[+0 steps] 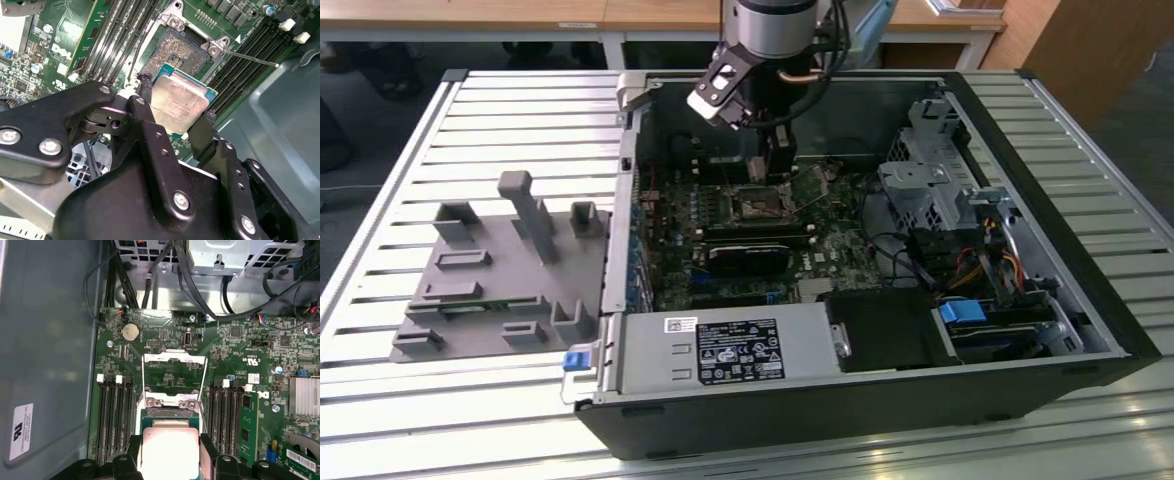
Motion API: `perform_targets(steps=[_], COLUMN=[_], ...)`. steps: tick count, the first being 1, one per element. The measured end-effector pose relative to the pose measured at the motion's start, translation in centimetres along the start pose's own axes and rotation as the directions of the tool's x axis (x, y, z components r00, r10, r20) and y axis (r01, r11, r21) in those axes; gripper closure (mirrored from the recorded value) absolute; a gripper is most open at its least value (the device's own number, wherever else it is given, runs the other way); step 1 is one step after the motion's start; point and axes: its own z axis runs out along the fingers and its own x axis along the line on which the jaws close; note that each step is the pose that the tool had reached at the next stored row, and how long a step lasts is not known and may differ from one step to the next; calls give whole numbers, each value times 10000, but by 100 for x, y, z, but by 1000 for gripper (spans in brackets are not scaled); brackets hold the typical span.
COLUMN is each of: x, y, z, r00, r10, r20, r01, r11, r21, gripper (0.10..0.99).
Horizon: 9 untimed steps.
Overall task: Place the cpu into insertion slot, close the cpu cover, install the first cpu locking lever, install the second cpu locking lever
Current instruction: 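Place the cpu into insertion slot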
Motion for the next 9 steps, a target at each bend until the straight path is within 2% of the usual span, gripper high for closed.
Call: perform_targets(steps=[9], x=[-3], y=[-20], z=[128], r00=[10000], r10=[10], r20=[1], r01=[-10], r11=[10000], r21=[17], gripper=[545])
